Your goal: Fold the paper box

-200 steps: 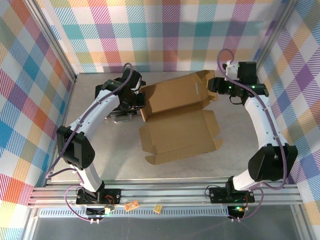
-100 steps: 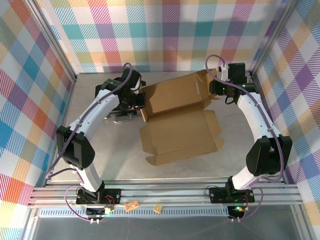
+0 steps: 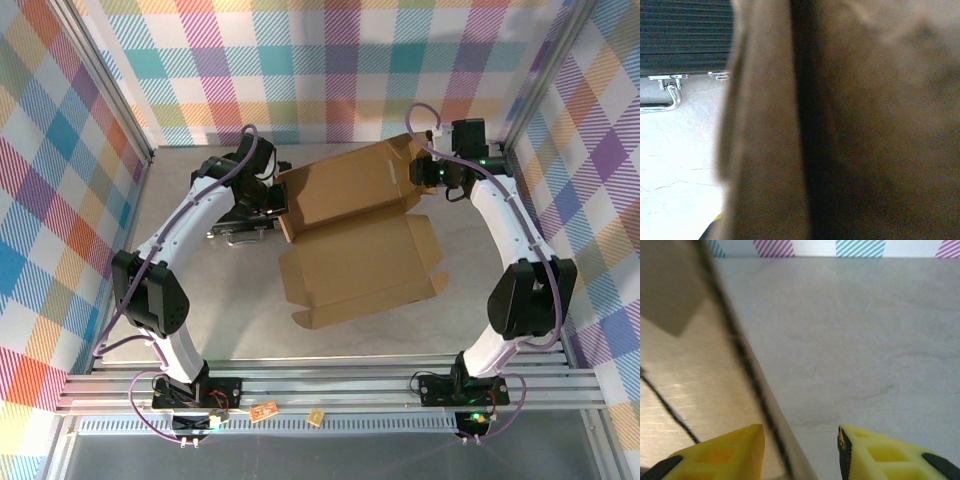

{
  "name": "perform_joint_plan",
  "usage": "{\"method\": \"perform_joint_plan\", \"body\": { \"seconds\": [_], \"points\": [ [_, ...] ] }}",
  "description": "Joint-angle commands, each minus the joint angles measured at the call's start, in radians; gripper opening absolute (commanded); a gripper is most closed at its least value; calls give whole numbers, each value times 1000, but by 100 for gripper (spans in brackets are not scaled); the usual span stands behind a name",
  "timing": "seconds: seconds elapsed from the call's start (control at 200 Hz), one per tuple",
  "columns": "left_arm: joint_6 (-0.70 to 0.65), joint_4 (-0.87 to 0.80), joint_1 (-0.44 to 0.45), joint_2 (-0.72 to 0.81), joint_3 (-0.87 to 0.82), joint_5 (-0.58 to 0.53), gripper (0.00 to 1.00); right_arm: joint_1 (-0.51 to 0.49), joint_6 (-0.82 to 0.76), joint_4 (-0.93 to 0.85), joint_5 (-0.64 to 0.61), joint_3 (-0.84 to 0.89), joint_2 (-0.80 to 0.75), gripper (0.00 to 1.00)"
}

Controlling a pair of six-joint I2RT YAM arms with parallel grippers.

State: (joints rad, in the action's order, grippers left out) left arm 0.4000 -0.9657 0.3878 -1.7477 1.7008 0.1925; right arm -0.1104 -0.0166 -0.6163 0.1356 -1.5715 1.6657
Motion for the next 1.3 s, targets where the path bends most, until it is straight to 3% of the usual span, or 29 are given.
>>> {"method": "perform_joint_plan", "body": {
  "seconds": [0.0,0.155,0.33,0.525,0.72,0.85,1.005,1.035,1.135,1.295],
  "points": [
    [6,14,-18,-6,24,51,0,-19,-10,-32,-32,-54,9,35],
    [49,50,-32,-4,-12,84,0,-87,-7,-37,-236,-78,-30,0],
    [130,115,-33,-8,-64,104,0,-249,-29,-58,-601,-122,-100,0],
    [249,215,-26,-8,-118,104,0,-413,-130,-102,-982,-209,-43,0],
    [319,296,-7,-22,-142,126,0,-564,-345,84,-1184,-209,-3,0],
    [359,382,-6,-7,-198,143,0,-632,-453,159,-1208,-239,35,0],
    [366,451,-7,20,-250,165,0,-661,-449,131,-1206,-277,64,0],
    [361,458,-8,25,-257,167,0,-663,-427,102,-1190,-290,63,5],
    [353,526,-25,37,-297,234,0,-653,-337,-9,-1079,-345,37,18],
    [333,727,-50,53,-402,357,0,-604,-209,-265,-674,-511,14,45]
  ]
}}
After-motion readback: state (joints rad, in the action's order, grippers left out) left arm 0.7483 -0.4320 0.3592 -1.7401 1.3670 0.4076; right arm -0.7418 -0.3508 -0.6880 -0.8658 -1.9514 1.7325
